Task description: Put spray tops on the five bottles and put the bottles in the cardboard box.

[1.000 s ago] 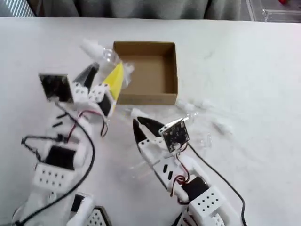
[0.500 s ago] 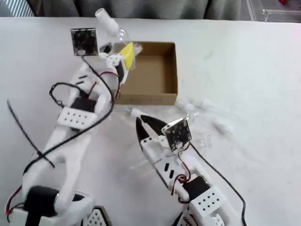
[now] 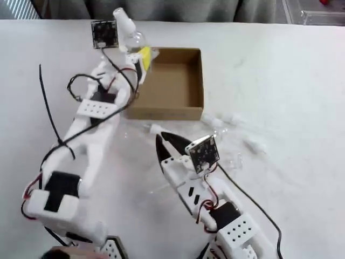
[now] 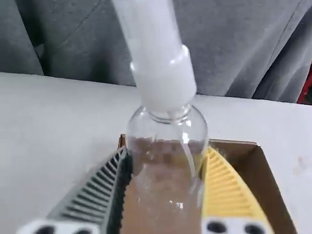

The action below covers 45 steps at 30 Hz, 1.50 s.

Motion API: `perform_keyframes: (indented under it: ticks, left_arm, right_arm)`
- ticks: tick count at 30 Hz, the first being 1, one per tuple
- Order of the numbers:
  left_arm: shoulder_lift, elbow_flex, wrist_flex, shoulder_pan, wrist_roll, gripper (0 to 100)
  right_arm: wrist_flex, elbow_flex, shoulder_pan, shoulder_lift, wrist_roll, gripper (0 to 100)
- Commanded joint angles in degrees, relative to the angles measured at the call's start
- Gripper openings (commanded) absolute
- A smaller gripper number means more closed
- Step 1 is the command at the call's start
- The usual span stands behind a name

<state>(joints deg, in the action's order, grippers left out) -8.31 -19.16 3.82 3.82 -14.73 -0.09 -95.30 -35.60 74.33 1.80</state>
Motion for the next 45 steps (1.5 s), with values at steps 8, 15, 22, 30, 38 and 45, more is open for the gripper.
perform_keyframes:
  ticks: [8, 15, 22, 30, 38, 45]
  left_arm:
    - [-10.42, 12.31, -3.16, -1.98, 0.7, 3]
    - [-18.86, 12.48, -17.49, -1.98, 0.7, 3]
    - [-21.67, 12.57, -19.87, -1.98, 0.7, 3]
    - [-22.11, 12.48, -19.87, -2.59, 0.7, 3]
    - [-27.65, 17.14, -19.96, -2.59, 0.7, 3]
    - [-28.97, 18.29, -19.96, -2.51, 0.7, 3]
  right_arm:
    - [0.4, 0.35, 0.4, 0.22, -0.18, 2.6]
    - [0.4, 0.35, 0.4, 0.22, -0.18, 2.6]
    - [0.4, 0.35, 0.4, 0.22, -0.18, 2.6]
    - [0.4, 0.35, 0.31, 0.22, -0.18, 2.6]
    - [0.4, 0.35, 0.31, 0.22, -0.18, 2.6]
    - [0.4, 0.35, 0.31, 0.22, -0.18, 2.6]
